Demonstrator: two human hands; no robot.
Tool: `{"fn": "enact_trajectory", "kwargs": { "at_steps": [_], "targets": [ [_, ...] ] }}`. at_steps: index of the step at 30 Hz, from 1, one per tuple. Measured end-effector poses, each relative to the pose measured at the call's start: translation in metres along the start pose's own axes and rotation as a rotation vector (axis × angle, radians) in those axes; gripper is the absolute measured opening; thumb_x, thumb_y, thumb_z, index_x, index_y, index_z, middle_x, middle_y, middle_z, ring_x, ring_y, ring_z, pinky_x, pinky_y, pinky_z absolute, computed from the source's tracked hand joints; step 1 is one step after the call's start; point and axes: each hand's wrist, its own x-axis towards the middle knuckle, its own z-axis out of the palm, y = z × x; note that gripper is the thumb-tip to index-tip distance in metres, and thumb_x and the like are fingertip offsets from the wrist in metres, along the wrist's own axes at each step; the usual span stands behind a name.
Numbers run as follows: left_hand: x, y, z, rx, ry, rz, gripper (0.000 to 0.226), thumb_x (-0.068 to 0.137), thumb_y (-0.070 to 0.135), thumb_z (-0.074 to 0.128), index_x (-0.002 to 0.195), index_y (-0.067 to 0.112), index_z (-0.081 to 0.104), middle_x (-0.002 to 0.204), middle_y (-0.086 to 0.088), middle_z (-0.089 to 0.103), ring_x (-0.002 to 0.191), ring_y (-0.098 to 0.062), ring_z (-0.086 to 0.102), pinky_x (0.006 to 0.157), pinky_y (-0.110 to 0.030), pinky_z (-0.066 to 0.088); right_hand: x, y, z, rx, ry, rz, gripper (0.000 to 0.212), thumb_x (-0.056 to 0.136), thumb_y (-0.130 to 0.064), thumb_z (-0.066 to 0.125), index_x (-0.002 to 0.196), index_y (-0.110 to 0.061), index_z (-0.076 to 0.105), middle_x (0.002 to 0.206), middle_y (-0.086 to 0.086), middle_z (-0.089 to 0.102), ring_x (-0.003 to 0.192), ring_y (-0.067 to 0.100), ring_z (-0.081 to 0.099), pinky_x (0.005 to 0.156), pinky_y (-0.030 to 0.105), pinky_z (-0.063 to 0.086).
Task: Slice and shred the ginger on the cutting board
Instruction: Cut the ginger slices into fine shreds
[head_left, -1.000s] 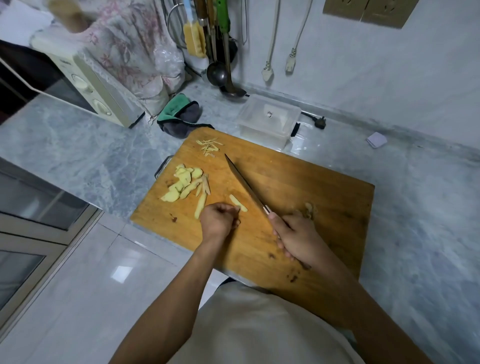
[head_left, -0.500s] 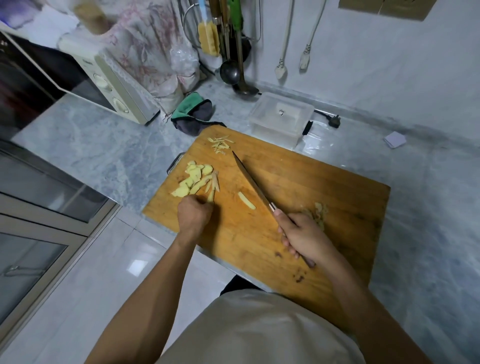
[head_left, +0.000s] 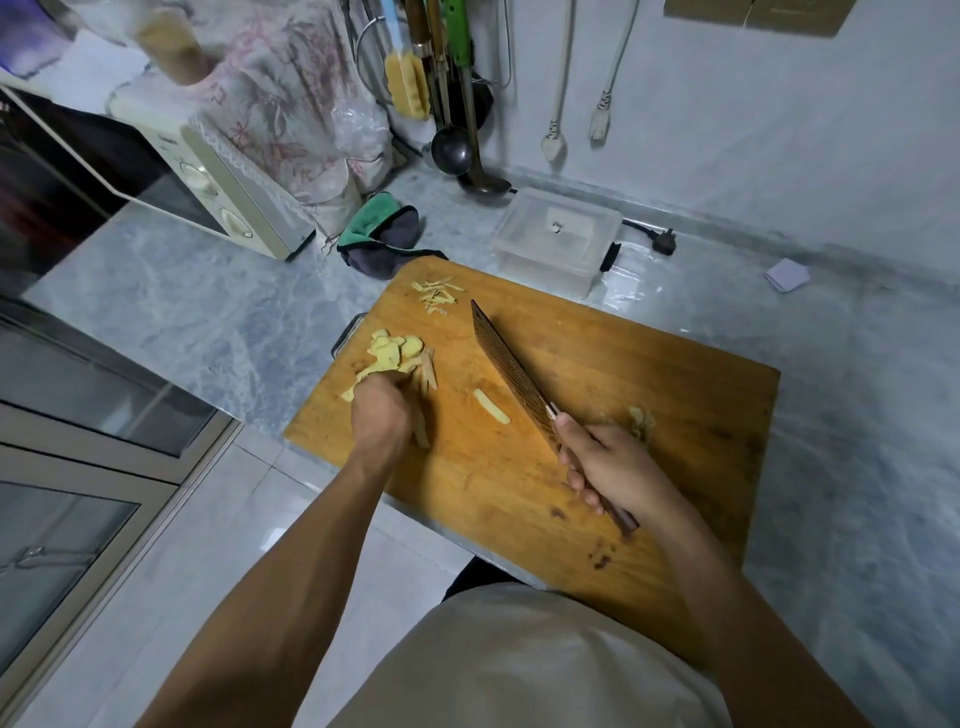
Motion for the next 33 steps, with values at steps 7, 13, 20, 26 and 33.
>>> {"fn": "enact_trajectory", "kwargs": {
  "at_steps": [7,13,20,26,33],
  "targets": [
    [0.015,0.009,0.003,0.179,-0.05,-0.068,0.012,0.092,0.01,0.059,0.092,0.004,0.07,0.089,-0.013,0.068,0.081,-0.031,0.066,0.074,-0.042,0.059,0.0,0.003,-0.002,0.104,0.037,0.04,0.058,0.103,-0.057,0.038,0.082,-0.008,0.061,0.056,0.001,0.054,0.043,0.013,0.047,0.042,0.023,0.041],
    [-0.008,-0.001,0.003,0.199,0.016,0.171,0.011,0.097,0.024,0.06,0.101,0.015,0.066,0.089,-0.001,0.068,0.074,-0.018,0.062,0.065,-0.032,0.055,0.0,0.002,-0.002,0.07,0.035,0.018,0.056,0.103,-0.057,0.038,0.08,-0.01,0.06,0.056,0.0,0.054,0.043,0.012,0.048,0.042,0.025,0.041],
    [-0.023,-0.004,0.027,0.386,-0.206,0.668,0.03,0.102,0.023,0.051,0.131,0.027,0.055,0.115,-0.001,0.061,0.089,-0.02,0.065,0.08,-0.034,0.058,0.0,0.003,0.0,0.066,0.043,0.01,0.055,0.103,-0.057,0.04,0.08,-0.011,0.06,0.056,-0.001,0.054,0.044,0.011,0.049,0.043,0.025,0.041],
    [-0.007,0.0,0.028,0.47,-0.225,0.911,0.034,0.094,0.017,0.063,0.127,0.026,0.066,0.13,-0.001,0.06,0.113,-0.022,0.061,0.095,-0.032,0.052,0.0,0.002,0.0,0.045,0.045,0.008,0.054,0.104,-0.056,0.038,0.079,-0.012,0.058,0.056,-0.001,0.055,0.043,0.012,0.049,0.044,0.026,0.042],
    [-0.007,-0.004,0.033,0.404,-0.203,0.989,0.038,0.084,0.013,0.073,0.121,0.02,0.069,0.119,-0.008,0.063,0.103,-0.026,0.062,0.083,-0.04,0.059,0.002,0.004,0.0,0.046,0.045,0.002,0.055,0.104,-0.055,0.038,0.08,-0.01,0.059,0.055,0.0,0.054,0.041,0.012,0.048,0.042,0.024,0.041]
  ]
}}
